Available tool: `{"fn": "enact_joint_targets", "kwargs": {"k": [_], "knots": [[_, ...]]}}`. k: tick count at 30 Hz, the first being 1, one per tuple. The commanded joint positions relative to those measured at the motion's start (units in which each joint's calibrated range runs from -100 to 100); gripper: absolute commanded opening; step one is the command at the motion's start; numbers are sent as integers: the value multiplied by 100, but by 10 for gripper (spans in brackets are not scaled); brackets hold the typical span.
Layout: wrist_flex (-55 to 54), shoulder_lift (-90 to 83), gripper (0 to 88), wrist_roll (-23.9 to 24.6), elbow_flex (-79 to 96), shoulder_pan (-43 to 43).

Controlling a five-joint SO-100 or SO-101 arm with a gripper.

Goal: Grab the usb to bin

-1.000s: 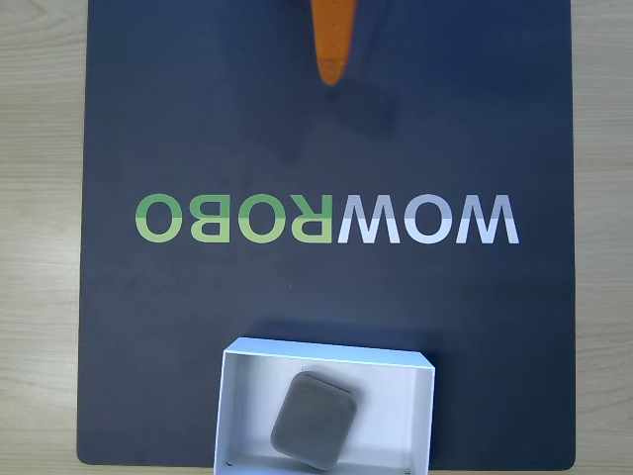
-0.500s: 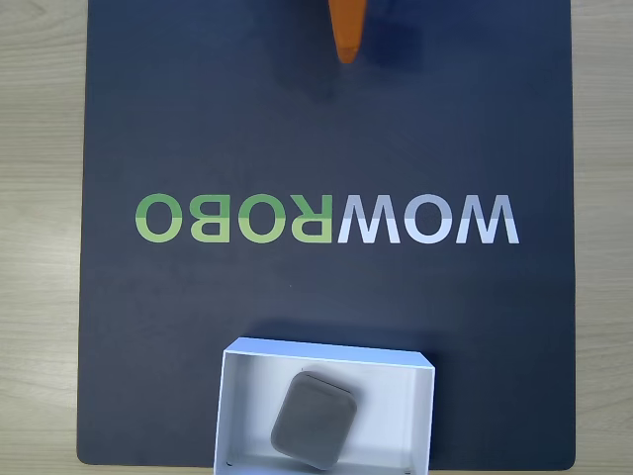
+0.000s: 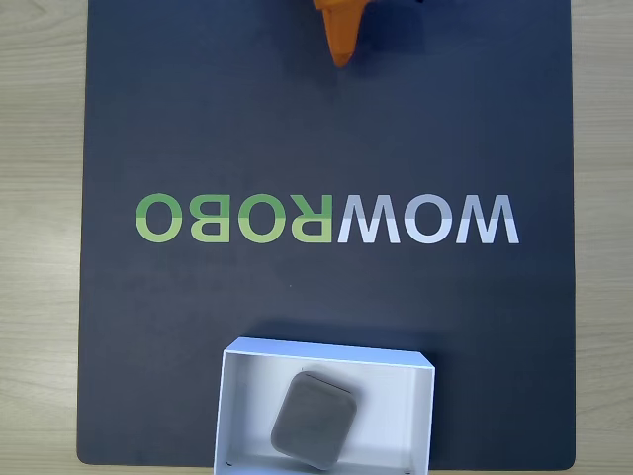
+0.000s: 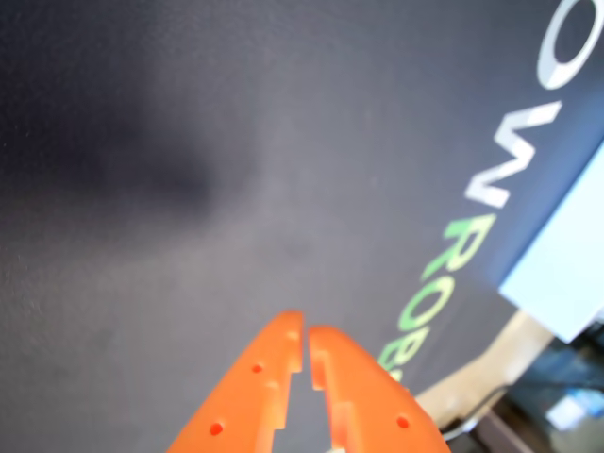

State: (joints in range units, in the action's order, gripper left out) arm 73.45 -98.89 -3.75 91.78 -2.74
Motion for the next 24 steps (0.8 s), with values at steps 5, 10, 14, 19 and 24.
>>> {"fn": "enact_joint_targets", "kwargs": {"k": [5,10,14,19,24], "knots": [[19,-1,9,-51,0,-29],[19,-1,9,-51,0,-29],[19,-1,9,-51,0,-29],[19,-1,9,-51,0,-29],[19,-1,9,-51,0,-29]]}}
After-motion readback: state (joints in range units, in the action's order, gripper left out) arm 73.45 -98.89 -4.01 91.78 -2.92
